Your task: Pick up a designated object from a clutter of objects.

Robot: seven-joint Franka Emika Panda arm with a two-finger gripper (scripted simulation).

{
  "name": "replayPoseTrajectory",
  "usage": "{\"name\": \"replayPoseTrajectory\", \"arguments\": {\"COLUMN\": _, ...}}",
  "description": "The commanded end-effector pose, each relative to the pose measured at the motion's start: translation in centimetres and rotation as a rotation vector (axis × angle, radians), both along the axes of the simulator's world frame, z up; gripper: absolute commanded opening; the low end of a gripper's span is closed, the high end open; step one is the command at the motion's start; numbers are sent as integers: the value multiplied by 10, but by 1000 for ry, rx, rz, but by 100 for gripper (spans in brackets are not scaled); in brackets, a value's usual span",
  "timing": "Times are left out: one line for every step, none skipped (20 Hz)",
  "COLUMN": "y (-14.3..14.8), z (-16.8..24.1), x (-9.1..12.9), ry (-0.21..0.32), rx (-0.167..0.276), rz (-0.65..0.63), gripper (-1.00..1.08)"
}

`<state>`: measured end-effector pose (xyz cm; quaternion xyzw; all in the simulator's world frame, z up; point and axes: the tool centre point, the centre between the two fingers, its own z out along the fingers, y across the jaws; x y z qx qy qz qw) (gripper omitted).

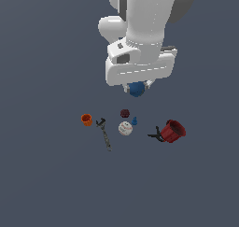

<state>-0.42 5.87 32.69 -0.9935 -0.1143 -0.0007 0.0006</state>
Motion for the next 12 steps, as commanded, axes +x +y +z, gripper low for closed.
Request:
{"name": "replayPoseTrajectory", "arguments": {"y": -3, "z": 13, "x": -2, "ry": 1, "rx": 0, "rz": 0, "gripper": -100}}
{"name": "replayPoseTrajectory", "arguments": {"y": -4, "z": 17, "x": -2, "ry": 1, "rx": 0, "rz": 0, "gripper": -100}}
{"name": "replayPoseTrajectory", "arguments": {"y": -5, "z": 21, "x": -3, "ry": 1, "rx": 0, "rz": 0, "gripper": -100}}
{"name": "replayPoseTrajectory", "arguments": {"y": -6, "z": 24, "x": -3, "ry": 1, "rx": 0, "rz": 0, "gripper": -100}}
{"name": "replayPoseTrajectory", "arguments": {"y": -7, "z": 26, "x": -3, "ry": 1, "rx": -1, "rz": 0, "gripper": -100}}
{"name": "replayPoseTrajectory", "arguments": {"y": -7, "z": 27, "x": -3, "ry": 1, "rx": -1, "rz": 0, "gripper": -100}}
{"name": "replayPoseTrajectory", "arguments": {"y": -7, "z": 29, "x": -3, "ry": 1, "rx": -1, "rz": 0, "gripper": -100}}
{"name": "replayPoseTrajectory", "arguments": {"y": -8, "z": 29, "x": -3, "ry": 1, "rx": -1, "rz": 0, "gripper": -100}}
{"name": "replayPoseTrajectory", "arguments": {"y": -8, "z": 29, "x": -2, "ry": 1, "rx": -1, "rz": 0, "gripper": -100}}
{"name": "replayPoseTrajectory", "arguments": {"y": -8, "z": 29, "x": -2, "ry": 1, "rx": -1, "rz": 0, "gripper": -100}}
{"name": "replayPoseTrajectory", "arguments": {"y": -7, "z": 28, "x": -2, "ry": 1, "rx": -1, "rz": 0, "gripper": -100}}
{"name": "replayPoseTrajectory", "arguments": {"y": -7, "z": 28, "x": -2, "ry": 1, "rx": -1, "rz": 0, "gripper": -100}}
